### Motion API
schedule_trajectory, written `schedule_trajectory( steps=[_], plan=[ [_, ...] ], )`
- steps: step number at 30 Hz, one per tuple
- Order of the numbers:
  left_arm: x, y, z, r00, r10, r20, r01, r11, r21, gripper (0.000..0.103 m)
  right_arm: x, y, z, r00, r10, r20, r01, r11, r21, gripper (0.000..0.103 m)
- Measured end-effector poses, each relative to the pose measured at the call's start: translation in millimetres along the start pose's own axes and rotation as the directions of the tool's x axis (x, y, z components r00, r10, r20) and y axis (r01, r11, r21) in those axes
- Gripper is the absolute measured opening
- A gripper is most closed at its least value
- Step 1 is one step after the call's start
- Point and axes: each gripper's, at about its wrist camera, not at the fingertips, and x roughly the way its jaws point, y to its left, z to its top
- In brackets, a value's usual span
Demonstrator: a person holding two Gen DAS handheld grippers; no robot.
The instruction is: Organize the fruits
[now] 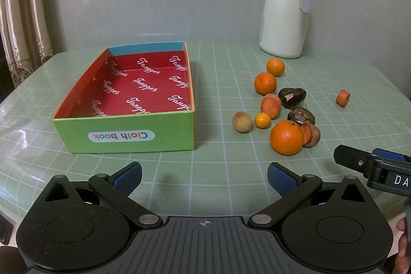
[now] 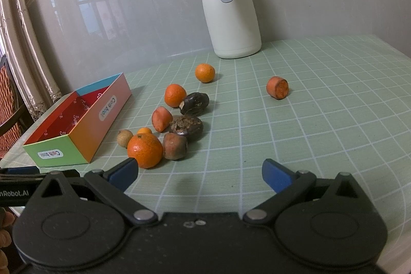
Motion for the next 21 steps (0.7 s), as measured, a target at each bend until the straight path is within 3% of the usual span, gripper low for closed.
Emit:
schedule_trajectory(
  steps=[21],
  plan=[
    [-3.2,-4.5,0.2,0.998,0.012,0.054,-0.015,0.998,0.053,0.103,-5.7,-4.3,2.3,0.999,-0.006,0.032,0.005,1.000,0.027,0.103]
  ],
)
